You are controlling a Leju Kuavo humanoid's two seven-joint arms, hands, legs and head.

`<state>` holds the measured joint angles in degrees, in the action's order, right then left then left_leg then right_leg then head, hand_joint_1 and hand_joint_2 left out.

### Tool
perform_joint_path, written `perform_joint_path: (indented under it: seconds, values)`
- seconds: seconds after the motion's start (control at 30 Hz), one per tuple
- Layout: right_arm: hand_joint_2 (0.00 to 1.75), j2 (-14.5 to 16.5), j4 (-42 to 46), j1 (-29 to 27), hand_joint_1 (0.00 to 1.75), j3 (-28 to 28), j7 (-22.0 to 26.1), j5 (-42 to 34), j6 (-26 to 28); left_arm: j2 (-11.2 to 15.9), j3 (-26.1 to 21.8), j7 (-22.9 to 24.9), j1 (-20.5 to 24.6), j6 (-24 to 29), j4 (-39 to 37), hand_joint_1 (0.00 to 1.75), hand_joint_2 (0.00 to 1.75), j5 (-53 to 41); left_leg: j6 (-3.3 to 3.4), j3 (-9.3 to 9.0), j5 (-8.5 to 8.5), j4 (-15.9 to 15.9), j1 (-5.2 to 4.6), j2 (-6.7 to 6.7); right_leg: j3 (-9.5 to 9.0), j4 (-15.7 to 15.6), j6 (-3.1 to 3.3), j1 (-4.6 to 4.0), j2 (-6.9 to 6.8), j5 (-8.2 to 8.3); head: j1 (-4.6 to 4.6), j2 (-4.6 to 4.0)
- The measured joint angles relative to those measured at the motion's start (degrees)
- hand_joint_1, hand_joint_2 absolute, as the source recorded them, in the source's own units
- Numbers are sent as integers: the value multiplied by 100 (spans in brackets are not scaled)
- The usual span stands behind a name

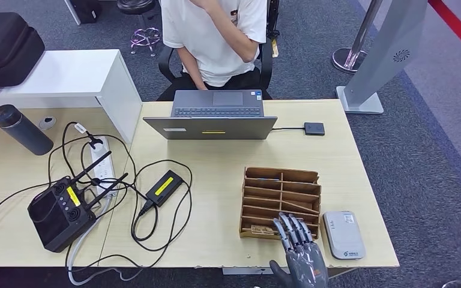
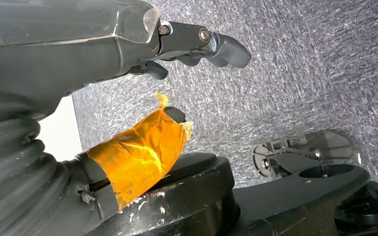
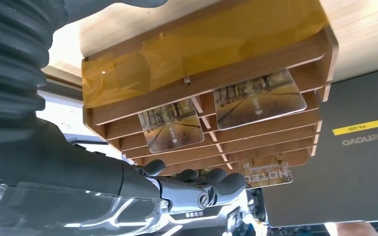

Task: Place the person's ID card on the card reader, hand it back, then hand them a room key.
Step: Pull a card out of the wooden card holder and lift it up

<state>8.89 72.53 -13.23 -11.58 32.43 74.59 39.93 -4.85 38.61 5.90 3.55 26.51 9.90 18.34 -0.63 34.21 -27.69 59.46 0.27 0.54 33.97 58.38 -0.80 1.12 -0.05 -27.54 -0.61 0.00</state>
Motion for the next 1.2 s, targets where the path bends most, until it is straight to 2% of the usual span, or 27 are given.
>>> perform_joint_path:
  seconds: [0.13, 0.3, 0.67, 1.2]
  values:
    - [175, 217, -70, 47, 0, 263, 124, -2, 0, 1, 56, 1, 1, 44, 0, 0, 175, -15, 0, 0, 0, 0, 0, 0, -1, 0, 0, 1, 0, 0, 1, 0]
    - [175, 325, -46, 47, 0, 353, 73, -99, 2, -1, 82, 0, -1, 109, 0, 0, 175, -16, 0, 1, 0, 0, -1, 0, -1, -2, 0, 1, 0, 0, 1, 0]
    - [175, 347, 26, 67, 0, 319, -107, -186, 2, -1, 125, 0, 1, 111, 0, 0, 175, -36, 0, 0, 0, 0, 0, 0, -1, 0, 0, 0, 0, 0, 1, 0]
    - [175, 348, -28, 274, 0, -94, -265, -214, 2, 2, 216, 0, 14, 111, 0, 0, 175, -78, 0, 0, 0, 0, 0, 0, -1, 0, 0, 0, 0, 0, 0, 0]
